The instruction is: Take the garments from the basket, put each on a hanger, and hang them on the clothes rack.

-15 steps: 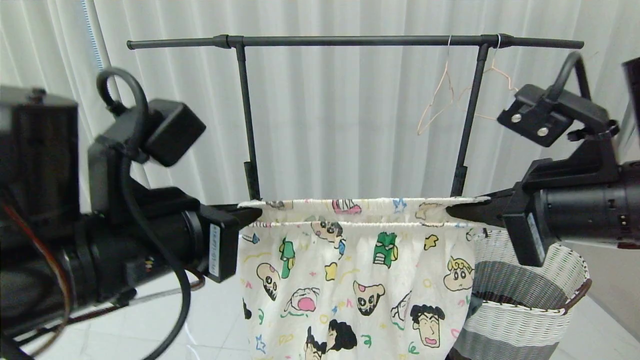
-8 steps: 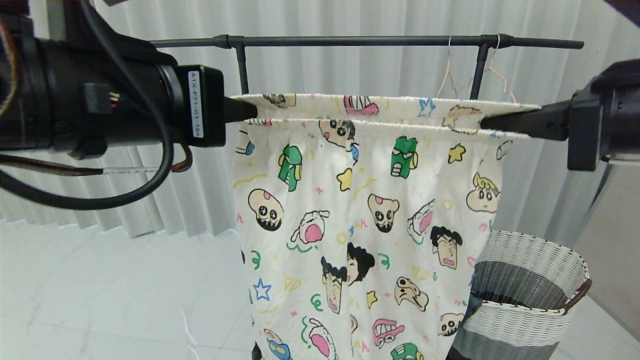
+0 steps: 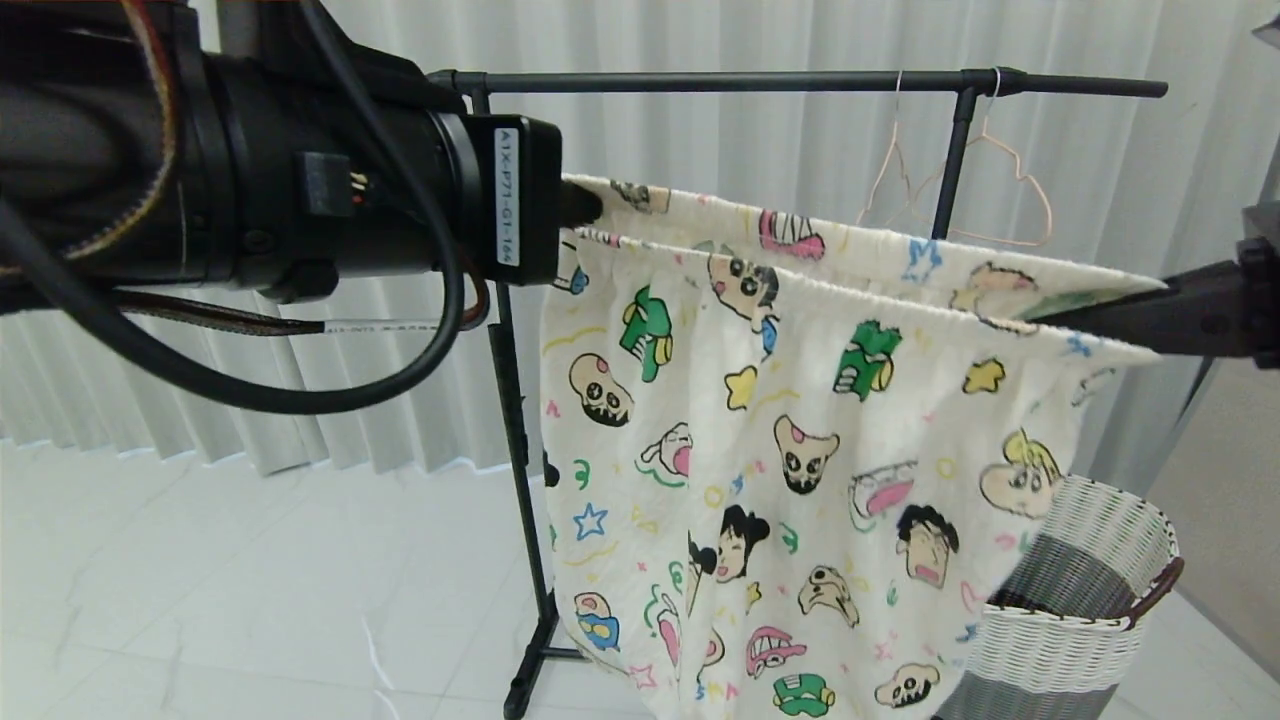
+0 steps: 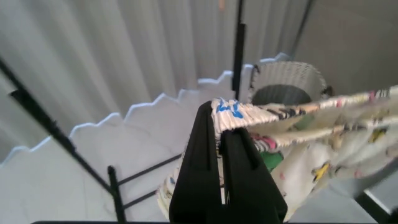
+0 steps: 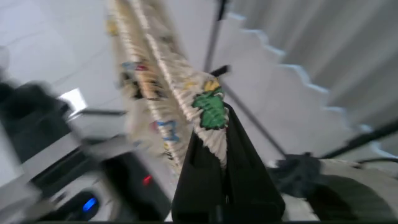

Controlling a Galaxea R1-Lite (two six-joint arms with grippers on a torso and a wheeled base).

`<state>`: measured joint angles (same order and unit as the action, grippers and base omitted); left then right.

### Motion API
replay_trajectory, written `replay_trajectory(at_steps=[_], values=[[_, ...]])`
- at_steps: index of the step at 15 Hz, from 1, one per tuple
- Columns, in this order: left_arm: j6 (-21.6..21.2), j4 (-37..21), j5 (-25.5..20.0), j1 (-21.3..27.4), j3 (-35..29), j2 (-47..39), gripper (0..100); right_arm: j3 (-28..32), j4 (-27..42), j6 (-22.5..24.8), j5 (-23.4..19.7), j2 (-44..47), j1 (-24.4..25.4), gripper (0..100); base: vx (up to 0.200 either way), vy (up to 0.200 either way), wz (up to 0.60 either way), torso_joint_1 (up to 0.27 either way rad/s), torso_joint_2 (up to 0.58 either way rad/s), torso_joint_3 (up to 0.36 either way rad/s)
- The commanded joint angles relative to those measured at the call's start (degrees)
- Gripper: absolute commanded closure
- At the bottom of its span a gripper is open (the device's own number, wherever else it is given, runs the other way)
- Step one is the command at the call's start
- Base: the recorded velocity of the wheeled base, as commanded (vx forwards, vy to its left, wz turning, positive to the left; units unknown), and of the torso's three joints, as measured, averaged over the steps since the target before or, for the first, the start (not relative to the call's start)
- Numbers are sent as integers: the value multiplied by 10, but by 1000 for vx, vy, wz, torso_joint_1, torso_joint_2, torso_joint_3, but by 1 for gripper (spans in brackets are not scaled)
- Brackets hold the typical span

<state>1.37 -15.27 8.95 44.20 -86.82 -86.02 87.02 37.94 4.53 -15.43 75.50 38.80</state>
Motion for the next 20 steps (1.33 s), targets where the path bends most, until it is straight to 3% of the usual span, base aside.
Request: replay_trajectory(at_steps=[1,2,5,7,9,10,11,13,18,20], values=[[0,2,1,30,11,-9,100,3,46,-2,-27,-40,63,100,0,0,0,0,0,0],[0,2,1,30,11,-16,100,2,56,-3,-34,-44,80,100,0,0,0,0,0,0],[3,2,10,34,9,-32,100,2,60,-89,-65,-66,181,100,0,0,0,0,0,0],[14,1,10,36,10,-30,100,-1,54,-103,-64,-70,189,100,0,0,0,0,0,0],[36,-27,12,36,10,-21,100,-4,57,-105,-28,-70,177,100,0,0,0,0,0,0],[36,-108,12,36,9,3,100,-8,57,-103,29,-65,160,100,0,0,0,0,0,0],[37,-163,12,36,9,23,100,-8,55,-103,50,-62,149,100,0,0,0,0,0,0],[86,-226,9,56,10,56,100,-8,20,-100,61,-47,122,100,0,0,0,0,0,0],[279,-266,4,222,10,101,100,-11,-143,-84,59,20,139,100,0,0,0,0,0,0],[297,-266,4,255,10,112,100,-11,-168,-76,59,32,142,100,0,0,0,0,0,0]])
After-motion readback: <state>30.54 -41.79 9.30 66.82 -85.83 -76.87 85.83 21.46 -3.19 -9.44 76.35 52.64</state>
